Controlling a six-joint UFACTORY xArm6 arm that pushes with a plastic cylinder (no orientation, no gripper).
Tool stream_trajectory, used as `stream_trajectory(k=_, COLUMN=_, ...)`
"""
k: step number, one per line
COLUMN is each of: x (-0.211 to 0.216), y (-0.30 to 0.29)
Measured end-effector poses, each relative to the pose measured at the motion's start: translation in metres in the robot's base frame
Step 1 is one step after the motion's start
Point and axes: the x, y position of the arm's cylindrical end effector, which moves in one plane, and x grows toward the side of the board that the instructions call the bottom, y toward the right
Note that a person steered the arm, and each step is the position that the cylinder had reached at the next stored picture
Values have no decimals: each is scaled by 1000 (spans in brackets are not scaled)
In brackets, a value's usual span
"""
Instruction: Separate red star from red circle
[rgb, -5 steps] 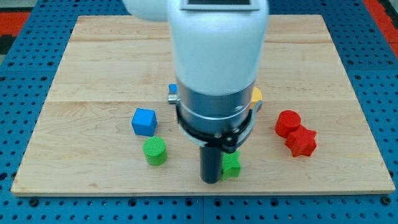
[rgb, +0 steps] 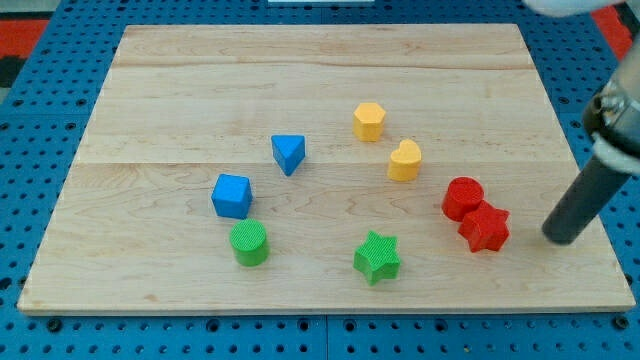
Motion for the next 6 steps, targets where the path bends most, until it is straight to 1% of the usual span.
stream_trajectory(k=1, x=-18, y=-52)
stream_trajectory(k=4, x=-19, y=-69)
stream_trajectory(k=6, x=3, y=-69)
